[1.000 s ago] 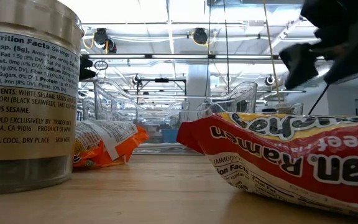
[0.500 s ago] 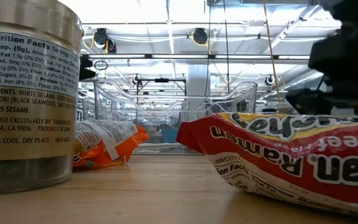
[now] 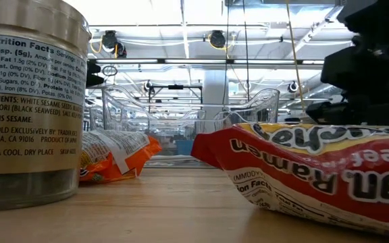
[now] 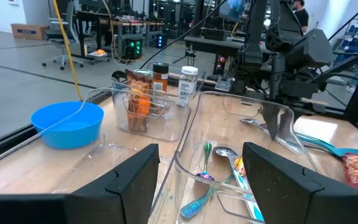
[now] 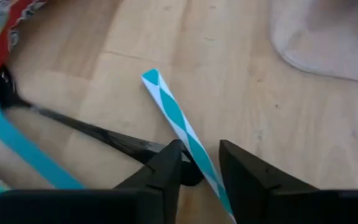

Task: Pick & Place Food Item
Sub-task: Put the blue patterned spoon into the bottom transparent bin

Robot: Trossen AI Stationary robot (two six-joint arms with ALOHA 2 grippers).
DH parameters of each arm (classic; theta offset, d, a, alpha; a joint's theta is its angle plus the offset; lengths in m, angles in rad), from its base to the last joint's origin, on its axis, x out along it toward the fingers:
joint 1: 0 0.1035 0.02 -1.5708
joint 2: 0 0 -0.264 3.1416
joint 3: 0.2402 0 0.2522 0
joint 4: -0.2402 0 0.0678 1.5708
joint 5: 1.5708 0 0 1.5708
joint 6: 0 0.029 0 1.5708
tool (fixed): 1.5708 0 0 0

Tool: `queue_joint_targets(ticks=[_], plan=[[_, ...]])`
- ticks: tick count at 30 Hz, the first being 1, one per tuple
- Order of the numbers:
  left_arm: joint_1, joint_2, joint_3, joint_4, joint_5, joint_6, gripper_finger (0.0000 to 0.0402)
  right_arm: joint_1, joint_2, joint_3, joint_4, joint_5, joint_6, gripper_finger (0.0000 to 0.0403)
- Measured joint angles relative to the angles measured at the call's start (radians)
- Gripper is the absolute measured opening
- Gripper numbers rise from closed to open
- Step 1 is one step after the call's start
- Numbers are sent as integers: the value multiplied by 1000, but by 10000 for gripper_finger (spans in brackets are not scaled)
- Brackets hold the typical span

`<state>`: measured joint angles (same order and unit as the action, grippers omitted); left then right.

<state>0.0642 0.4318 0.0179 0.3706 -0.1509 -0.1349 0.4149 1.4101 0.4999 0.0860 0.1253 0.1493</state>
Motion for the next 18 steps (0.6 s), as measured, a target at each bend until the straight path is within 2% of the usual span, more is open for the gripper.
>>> queue_joint_targets(ticks=[4, 9, 18], plan=[[0, 0, 0, 0, 0, 0, 241, -23, 0, 0, -12, -70, 22, 53], [0, 0, 0, 0, 0, 0, 241, -28, 0, 0, -4, -79, 22, 15], [0, 0, 0, 0, 0, 0, 241, -28, -10, -1, 11, -77, 15, 10]])
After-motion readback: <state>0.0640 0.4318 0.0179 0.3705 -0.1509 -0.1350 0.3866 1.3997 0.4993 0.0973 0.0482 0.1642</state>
